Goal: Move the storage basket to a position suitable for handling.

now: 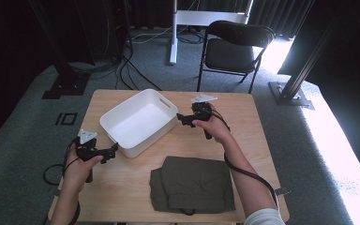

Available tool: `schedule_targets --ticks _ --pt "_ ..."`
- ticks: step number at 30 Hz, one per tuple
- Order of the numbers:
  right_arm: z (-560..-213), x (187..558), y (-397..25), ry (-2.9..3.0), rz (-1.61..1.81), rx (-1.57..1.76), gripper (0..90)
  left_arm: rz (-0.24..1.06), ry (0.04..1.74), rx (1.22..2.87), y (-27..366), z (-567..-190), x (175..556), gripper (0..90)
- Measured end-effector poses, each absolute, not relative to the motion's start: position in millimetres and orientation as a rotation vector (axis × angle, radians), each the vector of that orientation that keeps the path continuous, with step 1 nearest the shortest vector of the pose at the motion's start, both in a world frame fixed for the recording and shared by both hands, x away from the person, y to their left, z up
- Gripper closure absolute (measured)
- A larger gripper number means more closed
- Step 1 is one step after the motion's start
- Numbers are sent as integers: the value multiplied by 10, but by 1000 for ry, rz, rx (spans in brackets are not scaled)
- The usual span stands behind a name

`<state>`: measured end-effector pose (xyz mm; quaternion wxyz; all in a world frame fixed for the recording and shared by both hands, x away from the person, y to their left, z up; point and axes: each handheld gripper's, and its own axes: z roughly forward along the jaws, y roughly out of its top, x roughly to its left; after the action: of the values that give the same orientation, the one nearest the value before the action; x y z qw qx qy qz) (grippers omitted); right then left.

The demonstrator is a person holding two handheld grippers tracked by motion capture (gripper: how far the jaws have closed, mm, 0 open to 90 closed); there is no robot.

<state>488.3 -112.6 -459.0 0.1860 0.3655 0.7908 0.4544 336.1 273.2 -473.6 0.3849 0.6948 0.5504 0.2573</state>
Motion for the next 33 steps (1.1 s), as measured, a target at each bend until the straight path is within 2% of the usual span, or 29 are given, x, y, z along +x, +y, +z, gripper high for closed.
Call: schedule_targets --ticks 16,18,22,24,26,29,30,32,33 --pt "-4601 5193 -779 2214 1223 1021 133 668 1495 1650 2790 -4666 3750 11" --pt "-4627 5233 -751 2209 1218 1033 157 677 1509 1641 2795 -4673 3796 11" --pt "-4696 5292 -729 2190 1202 1093 258 712 1542 1591 2814 -4699 3858 159" --pt "-4724 5309 -730 2196 1180 1106 347 723 1565 1593 2823 -4729 3883 170" --pt "-4761 5326 -722 2198 1161 1104 427 740 1566 1616 2822 -4756 3897 218" --pt "-4802 5336 -701 2192 1133 1090 539 733 1590 1640 2815 -4811 3904 293" --pt "-4812 5335 -693 2188 1121 1077 541 732 1597 1651 2799 -4842 3903 297" --pt "-4831 5339 -678 2199 1121 1085 610 674 1603 1611 2782 -4871 3906 383" --pt "-4836 5339 -672 2202 1124 1089 610 658 1602 1606 2767 -4887 3909 414"
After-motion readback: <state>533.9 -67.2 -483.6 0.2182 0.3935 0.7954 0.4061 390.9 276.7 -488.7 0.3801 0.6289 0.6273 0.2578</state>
